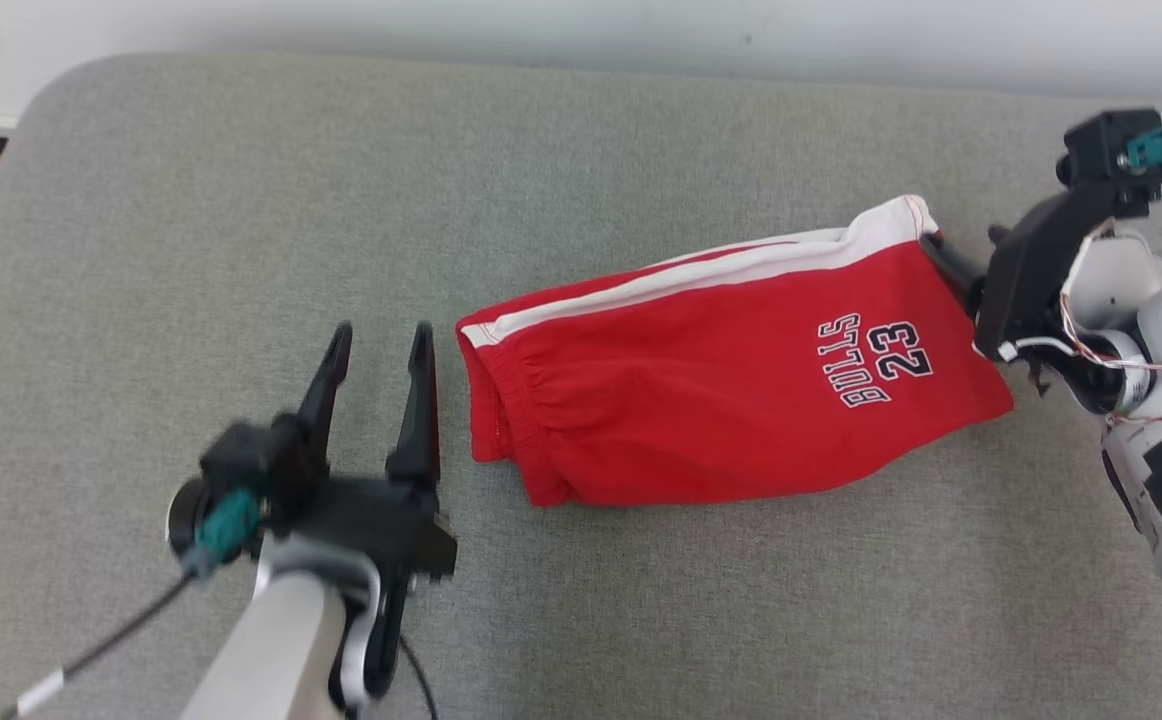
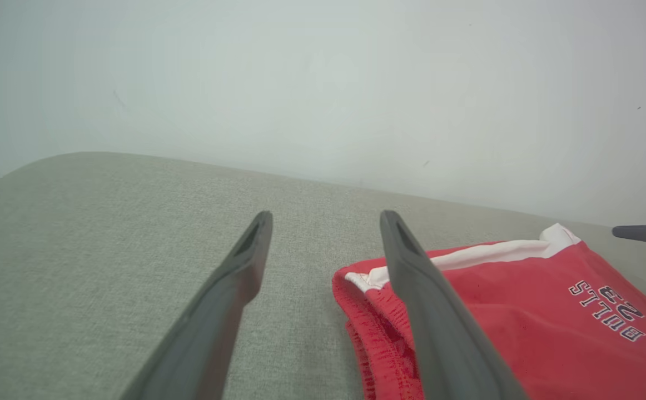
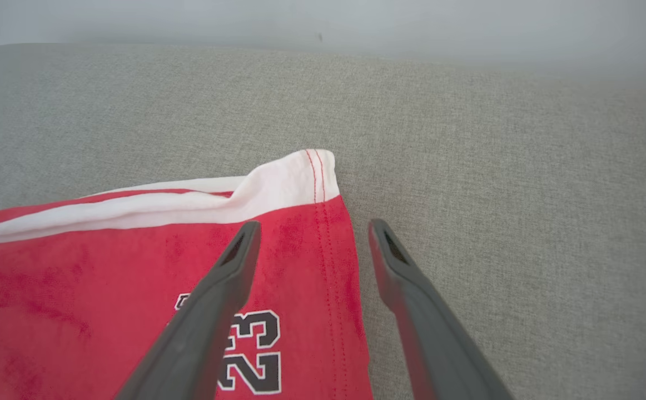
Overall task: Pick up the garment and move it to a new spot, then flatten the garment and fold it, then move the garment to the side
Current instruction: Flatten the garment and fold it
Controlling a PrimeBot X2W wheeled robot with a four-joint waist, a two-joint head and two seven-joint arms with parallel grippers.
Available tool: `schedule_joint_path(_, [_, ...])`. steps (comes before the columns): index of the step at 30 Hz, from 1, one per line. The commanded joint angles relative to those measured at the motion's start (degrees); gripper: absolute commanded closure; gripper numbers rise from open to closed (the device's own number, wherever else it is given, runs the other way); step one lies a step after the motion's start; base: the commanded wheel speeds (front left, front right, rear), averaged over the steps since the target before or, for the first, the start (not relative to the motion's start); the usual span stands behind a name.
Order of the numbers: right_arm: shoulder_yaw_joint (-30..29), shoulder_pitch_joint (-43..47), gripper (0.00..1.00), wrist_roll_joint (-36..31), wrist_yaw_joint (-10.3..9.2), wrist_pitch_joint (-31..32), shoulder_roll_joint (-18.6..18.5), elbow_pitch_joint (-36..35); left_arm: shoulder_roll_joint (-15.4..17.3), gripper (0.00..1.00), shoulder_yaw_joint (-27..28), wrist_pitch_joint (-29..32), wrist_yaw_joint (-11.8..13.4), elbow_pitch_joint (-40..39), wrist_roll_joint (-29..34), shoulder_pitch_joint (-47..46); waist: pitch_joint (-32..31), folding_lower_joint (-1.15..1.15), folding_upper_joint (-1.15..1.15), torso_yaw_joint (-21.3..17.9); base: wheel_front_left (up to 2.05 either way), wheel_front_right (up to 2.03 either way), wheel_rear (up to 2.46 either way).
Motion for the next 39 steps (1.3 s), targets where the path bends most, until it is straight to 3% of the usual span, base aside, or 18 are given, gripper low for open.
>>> schedule_joint_path(1, [-0.18, 1.05, 0.00, 0.63, -0.15, 0.53, -0.53, 0.40, 0.31, 0.00, 0.58, -0.09, -0.39, -1.56, 1.80, 3.01, -1.31, 0.01, 0.00, 0.43, 0.00, 0.00, 0.00])
schedule_joint_path(8, [-2.58, 3.64, 0.00, 1.62, -0.15, 0.60, -1.30, 2.46, -1.41, 0.00, 7.23, -0.12, -3.19, -14.82, 10.12, 16.50, -1.66, 0.01, 0.00, 1.60, 0.00, 0.00, 0.00])
schedule_joint_path(14, [-5.66, 4.87, 0.00, -0.01, -0.15, -4.14, -0.81, 5.28, -3.68, 0.00, 11.32, -0.13, -5.42, -19.46, 13.42, 23.73, 0.10, 0.01, 0.00, 3.16, 0.00, 0.00, 0.00])
schedule_joint_path(20, [-7.42, 6.45, 0.00, -0.56, -0.14, -8.62, 1.47, 7.79, -4.66, 0.00, 13.61, -0.14, -6.52, -20.71, 14.60, 25.49, 1.80, 0.01, 0.00, 4.47, 0.00, 0.00, 0.00])
schedule_joint_path(30, [-4.82, 9.26, 0.00, -1.10, 0.07, -9.42, 6.33, 10.25, -4.85, 0.00, 14.02, -0.14, -6.76, -21.16, 13.92, 24.14, 3.13, 0.01, 0.00, 4.89, 0.00, 0.00, 0.00])
schedule_joint_path(31, [-3.93, 9.76, 0.07, -0.66, 0.15, -8.51, 7.23, 10.50, -4.83, 0.00, 13.70, -0.14, -6.68, -21.03, 13.60, 24.04, 3.28, 0.01, 0.00, 4.97, 0.00, 0.00, 0.00])
schedule_joint_path(32, [-3.50, 10.00, 0.58, -0.40, 0.17, -8.31, 7.52, 10.52, -4.84, 0.00, 13.54, -0.14, -6.66, -20.96, 13.47, 23.86, 3.34, 0.01, 0.00, 5.03, 0.00, 0.00, 0.00])
schedule_joint_path(34, [-2.71, 10.38, 1.00, -0.01, 0.19, -8.13, 7.65, 10.24, -4.84, 0.00, 13.37, -0.14, -6.57, -20.81, 13.37, 23.47, 3.44, 0.01, 0.00, 5.04, 0.00, 0.00, 0.00])
schedule_joint_path(39, [-3.88, 9.82, 1.00, 0.23, -0.16, -11.37, 5.02, 9.94, -4.84, 0.00, 13.41, -0.14, -6.26, -20.42, 13.33, 23.32, 2.84, 0.01, 0.00, 4.66, 0.00, 0.00, 0.00])
